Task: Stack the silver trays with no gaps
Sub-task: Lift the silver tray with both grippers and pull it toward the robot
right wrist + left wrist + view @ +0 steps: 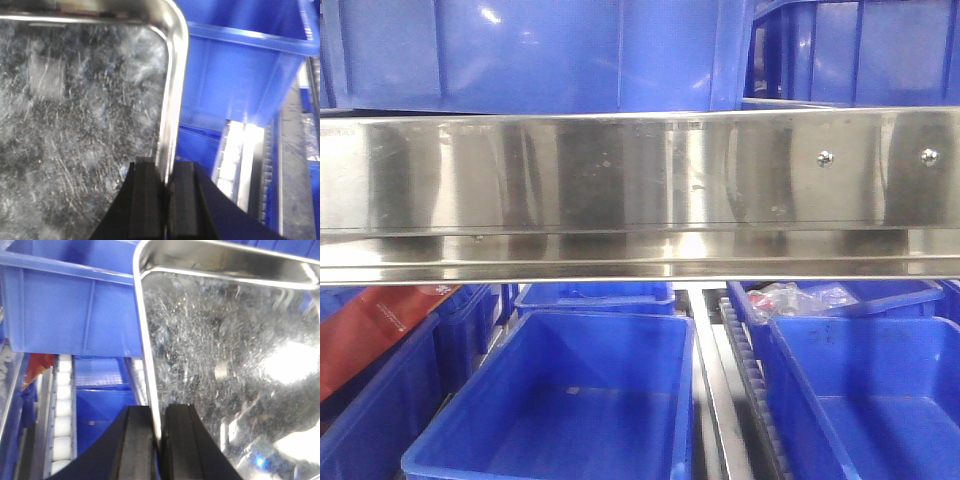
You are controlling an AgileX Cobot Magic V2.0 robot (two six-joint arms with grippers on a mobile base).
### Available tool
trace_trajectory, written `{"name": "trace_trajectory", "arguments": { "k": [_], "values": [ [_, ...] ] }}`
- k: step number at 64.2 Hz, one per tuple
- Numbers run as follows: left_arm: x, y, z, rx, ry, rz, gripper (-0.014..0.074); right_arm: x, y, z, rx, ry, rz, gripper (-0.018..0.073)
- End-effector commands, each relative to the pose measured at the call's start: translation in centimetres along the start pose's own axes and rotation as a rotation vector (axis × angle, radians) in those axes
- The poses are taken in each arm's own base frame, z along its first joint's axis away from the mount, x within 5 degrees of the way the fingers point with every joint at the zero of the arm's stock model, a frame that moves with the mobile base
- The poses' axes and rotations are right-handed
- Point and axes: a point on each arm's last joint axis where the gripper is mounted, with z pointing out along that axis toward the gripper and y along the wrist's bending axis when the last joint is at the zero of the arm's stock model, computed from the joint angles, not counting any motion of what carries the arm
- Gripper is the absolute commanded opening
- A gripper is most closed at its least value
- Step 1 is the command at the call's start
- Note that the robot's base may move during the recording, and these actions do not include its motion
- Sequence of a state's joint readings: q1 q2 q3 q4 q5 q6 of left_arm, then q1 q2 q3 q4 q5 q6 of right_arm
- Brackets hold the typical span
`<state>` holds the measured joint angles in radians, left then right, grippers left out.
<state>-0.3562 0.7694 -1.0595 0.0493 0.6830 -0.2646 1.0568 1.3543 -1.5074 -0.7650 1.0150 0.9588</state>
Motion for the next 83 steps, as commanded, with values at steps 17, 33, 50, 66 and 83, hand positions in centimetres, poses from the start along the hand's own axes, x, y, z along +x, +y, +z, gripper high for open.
{"name": "trace_trajectory", "arguments": {
  "k": [17, 33, 50, 66, 83],
  "values": [
    [-0.6, -0.6, 3.2, 0.034, -0.031, -0.003, -0.0016, -0.4, -0.1, -1.0, 0.022, -0.050, -0.033, -0.0066],
    [-1.1, -0.9, 3.7, 0.069, -0.081, -0.038, -0.0016, -0.4, -0.1, -1.0, 0.021, -0.051, -0.033, -0.0066],
    [-1.1, -0.9, 3.7, 0.068, -0.077, -0.038, -0.0016, -0.4, -0.1, -1.0, 0.021, -0.051, -0.033, -0.0066],
    [-1.1, -0.9, 3.7, 0.068, -0.077, -0.038, -0.0016, -0.4, -0.1, -1.0, 0.021, -0.051, -0.033, -0.0066],
    [-1.1, -0.9, 3.7, 0.068, -0.077, -0.038, -0.0016, -0.4, -0.1, -1.0, 0.021, -0.051, -0.033, -0.0066]
  ]
}}
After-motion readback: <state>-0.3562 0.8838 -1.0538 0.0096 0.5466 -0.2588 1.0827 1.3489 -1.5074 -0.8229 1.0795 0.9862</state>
